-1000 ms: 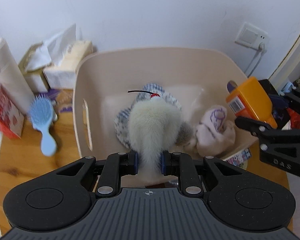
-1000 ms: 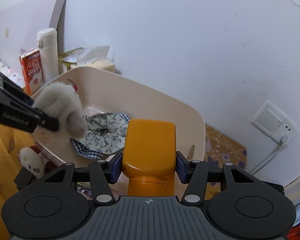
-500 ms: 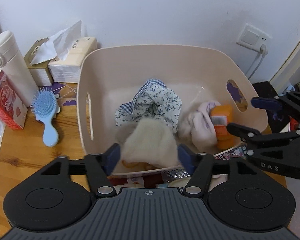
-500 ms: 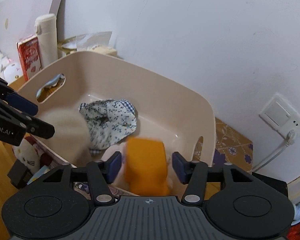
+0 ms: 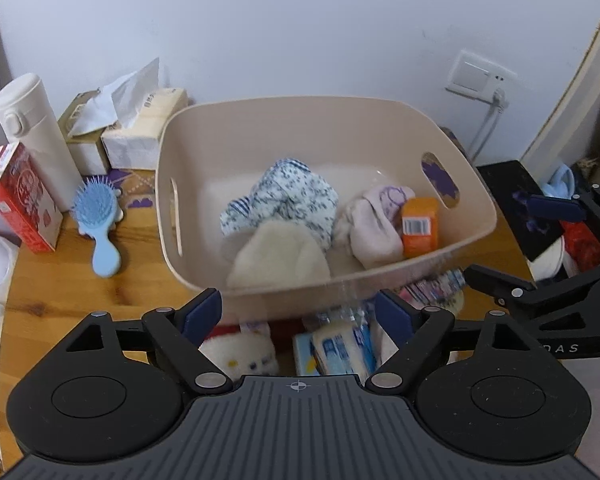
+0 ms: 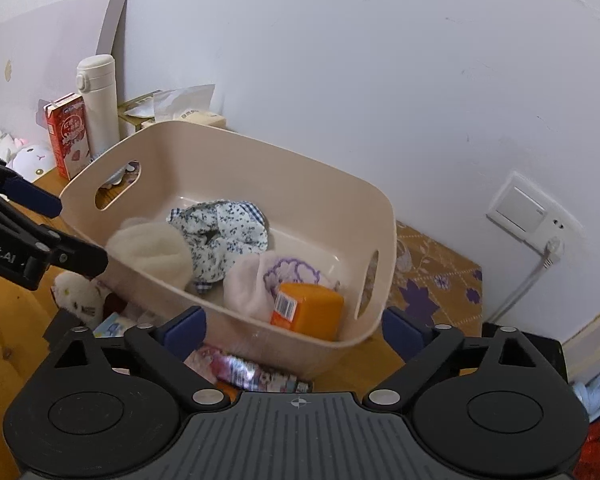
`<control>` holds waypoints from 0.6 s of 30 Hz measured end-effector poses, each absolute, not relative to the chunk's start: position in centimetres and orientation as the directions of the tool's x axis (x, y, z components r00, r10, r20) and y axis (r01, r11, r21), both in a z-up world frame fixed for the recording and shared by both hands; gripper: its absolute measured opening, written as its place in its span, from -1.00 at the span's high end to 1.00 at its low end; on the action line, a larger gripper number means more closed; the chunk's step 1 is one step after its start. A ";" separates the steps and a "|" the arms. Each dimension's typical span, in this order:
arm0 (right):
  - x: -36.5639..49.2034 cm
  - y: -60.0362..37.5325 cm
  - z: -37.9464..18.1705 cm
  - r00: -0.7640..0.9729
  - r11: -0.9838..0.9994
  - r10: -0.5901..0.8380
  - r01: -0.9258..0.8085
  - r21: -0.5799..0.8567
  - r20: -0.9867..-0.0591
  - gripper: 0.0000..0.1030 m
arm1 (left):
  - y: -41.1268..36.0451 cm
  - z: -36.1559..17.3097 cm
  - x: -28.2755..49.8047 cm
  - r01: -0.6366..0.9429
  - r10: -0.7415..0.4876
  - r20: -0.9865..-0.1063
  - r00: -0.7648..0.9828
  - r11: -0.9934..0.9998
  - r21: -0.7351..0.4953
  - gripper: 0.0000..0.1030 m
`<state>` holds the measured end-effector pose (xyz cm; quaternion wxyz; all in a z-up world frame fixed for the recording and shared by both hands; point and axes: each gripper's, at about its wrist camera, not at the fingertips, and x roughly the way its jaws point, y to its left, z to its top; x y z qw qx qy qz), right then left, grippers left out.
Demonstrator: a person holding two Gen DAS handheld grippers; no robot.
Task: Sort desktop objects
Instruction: 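Reach the left tool to the bread packet while the right tool reaches the pink fuzzy sock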
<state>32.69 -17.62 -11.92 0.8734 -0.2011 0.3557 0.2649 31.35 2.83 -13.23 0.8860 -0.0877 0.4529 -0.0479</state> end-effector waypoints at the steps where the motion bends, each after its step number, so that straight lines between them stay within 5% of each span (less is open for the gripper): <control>1: 32.3 -17.8 -12.0 0.608 0.780 0.323 -0.605 -0.160 -0.725 -0.92 | 2.7 -13.4 31.1 0.010 -0.167 -0.798 0.578 0.980 -0.198 -0.65; 18: 29.1 -18.0 -15.4 0.477 0.718 0.333 -0.687 -0.109 -0.813 -0.95 | 1.0 -17.6 29.4 0.016 -0.209 -0.867 0.453 0.974 -0.226 -0.65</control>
